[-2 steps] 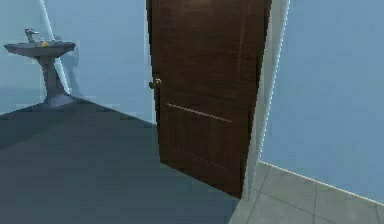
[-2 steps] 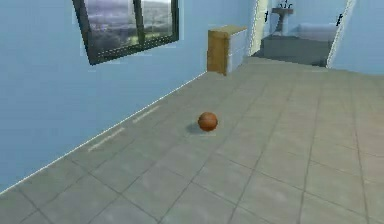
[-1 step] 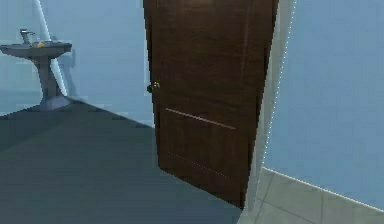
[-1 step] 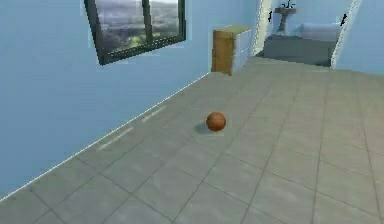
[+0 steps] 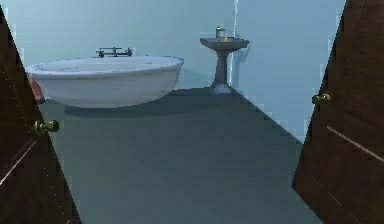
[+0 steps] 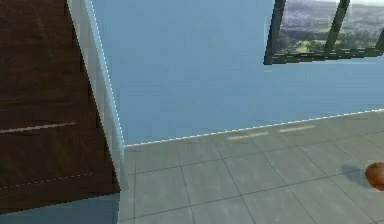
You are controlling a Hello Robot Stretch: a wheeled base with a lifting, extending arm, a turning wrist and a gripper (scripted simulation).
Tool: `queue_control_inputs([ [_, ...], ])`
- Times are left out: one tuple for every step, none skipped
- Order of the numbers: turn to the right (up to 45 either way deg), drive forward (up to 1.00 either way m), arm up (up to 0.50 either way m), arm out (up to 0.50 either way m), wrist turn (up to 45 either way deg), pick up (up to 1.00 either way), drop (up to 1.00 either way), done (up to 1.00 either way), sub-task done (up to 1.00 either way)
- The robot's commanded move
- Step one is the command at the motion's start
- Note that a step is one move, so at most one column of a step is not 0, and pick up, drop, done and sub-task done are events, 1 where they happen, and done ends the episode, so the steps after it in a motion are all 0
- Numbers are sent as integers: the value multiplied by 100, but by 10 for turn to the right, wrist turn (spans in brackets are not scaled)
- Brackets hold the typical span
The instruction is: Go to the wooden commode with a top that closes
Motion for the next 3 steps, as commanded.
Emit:
queue_control_inputs([
  [-120, 0, 0, 0, 0, 0, 0, 0, 0],
  [0, 100, 0, 0, 0, 0, 0, 0, 0],
  [-30, 0, 0, 0, 0, 0, 0, 0, 0],
])
